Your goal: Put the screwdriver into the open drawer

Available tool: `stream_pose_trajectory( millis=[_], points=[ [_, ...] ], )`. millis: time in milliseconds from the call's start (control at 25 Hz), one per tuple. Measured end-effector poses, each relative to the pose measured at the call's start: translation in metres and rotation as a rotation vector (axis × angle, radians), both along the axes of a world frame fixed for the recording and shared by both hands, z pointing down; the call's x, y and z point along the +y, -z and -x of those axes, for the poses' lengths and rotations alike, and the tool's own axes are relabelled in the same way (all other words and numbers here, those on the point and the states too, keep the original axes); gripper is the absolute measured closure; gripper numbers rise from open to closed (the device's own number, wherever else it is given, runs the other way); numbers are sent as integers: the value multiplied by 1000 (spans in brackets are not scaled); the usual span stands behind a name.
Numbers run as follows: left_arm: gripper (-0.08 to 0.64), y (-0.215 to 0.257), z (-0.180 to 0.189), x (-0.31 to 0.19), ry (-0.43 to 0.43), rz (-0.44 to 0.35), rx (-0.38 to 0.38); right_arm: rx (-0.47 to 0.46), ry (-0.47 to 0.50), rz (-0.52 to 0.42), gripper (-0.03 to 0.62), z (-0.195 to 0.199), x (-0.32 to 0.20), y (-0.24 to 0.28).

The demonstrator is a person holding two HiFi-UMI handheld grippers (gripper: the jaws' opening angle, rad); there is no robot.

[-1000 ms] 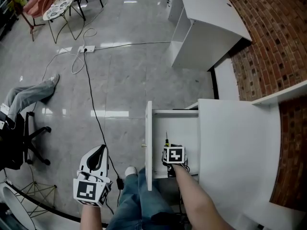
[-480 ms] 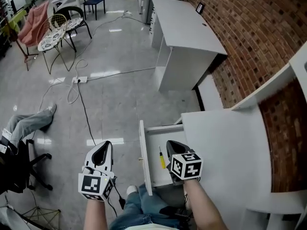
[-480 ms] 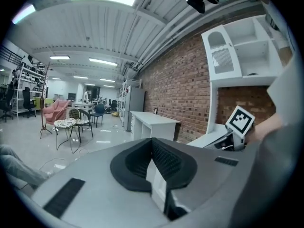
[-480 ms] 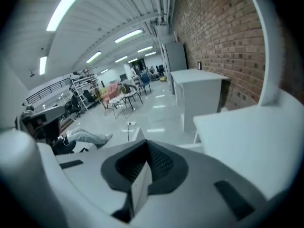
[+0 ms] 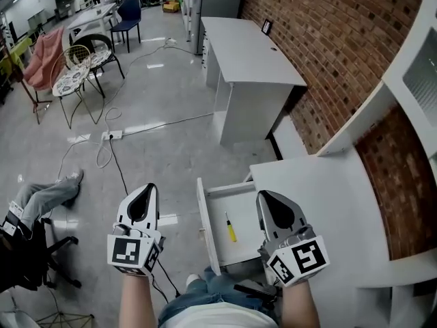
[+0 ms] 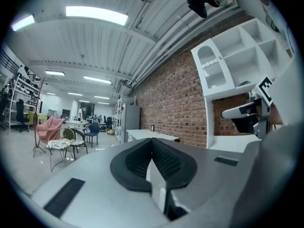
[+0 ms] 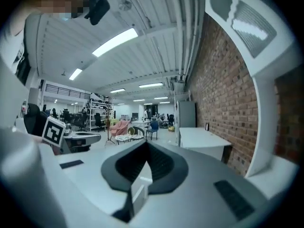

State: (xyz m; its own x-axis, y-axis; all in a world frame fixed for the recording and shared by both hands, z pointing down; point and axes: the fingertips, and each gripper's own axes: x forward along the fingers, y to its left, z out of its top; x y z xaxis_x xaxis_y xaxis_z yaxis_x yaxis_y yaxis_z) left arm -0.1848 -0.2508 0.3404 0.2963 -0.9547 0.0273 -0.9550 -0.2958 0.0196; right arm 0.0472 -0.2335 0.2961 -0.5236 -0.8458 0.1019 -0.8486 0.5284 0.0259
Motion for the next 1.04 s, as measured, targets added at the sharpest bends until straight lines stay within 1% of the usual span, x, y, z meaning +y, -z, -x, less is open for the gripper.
stream_pose_trajectory(
  millis=[80,120,320,480,720,1040],
  points=[
    [546,13,-2,4,-5,-39,-3,44,-14,-75,582,-3,10,12],
    [546,18,-3,6,-4,-56,-1,54,-24,-97,583,-5,13,17],
    [546,44,-9,14,-4,-116,1,43,-58,-161,583,-15,25,37],
    [546,60,-18,21,-24,-144,35,63,-69,-208,583,-22,32,49],
    [546,76,-24,32,-10,-186,28,68,-79,-237,583,-31,42,59],
    [546,73,-35,40,-19,-193,28,86,-73,-253,583,-34,52,59]
  ],
)
